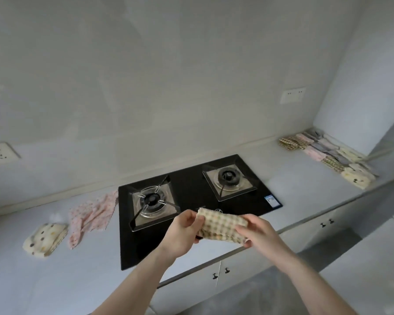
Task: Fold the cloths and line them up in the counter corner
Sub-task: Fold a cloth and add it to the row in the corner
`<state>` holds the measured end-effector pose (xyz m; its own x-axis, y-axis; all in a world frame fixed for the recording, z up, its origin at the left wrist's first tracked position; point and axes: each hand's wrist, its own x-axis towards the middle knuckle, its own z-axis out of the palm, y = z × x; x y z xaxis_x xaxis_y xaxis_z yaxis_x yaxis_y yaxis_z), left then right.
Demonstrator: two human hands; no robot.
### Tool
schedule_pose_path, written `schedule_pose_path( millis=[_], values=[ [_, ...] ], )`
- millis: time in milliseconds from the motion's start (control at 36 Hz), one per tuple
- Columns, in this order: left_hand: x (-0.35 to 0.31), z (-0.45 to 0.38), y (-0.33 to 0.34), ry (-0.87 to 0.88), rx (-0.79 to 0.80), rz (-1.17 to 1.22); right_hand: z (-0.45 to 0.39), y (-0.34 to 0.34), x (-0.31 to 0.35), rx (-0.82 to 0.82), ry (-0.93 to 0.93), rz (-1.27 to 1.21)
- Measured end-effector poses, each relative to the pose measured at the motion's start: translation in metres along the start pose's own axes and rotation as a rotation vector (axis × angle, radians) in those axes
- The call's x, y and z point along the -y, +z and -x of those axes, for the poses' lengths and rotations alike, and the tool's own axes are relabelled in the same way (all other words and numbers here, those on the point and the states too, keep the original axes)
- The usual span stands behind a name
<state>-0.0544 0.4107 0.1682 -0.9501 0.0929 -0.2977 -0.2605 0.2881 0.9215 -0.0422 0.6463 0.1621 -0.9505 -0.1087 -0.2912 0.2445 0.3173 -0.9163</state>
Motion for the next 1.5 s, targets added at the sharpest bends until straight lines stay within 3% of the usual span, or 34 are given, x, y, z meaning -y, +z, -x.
schedule_pose_path(
  millis=[444,639,972,1306,1500],
  values=[
    [-0.058,-0.149,0.108,0.079,0.213,-0.185,-0.082,-0.14,-0.033,-0.143,0.071,0.037],
    [-0.097,-0.243,0.161,0.152,0.239,-0.312,-0.123,-0.216,-0.027,-0.258,0.101,0.216],
    [-0.154,-0.346,0.237,0.118,0.37,-0.269,-0.191,-0.309,-0.046,-0.443,0.255,-0.107],
    [-0.17,-0.436,0.259,0.053,0.23,-0.238,-0.318,-0.385,-0.071,-0.436,0.298,-0.226],
    [-0.177,-0.46,0.288,0.033,0.08,-0.265,-0.38,-0.447,-0.13,-0.443,0.464,-0.241]
  ],
)
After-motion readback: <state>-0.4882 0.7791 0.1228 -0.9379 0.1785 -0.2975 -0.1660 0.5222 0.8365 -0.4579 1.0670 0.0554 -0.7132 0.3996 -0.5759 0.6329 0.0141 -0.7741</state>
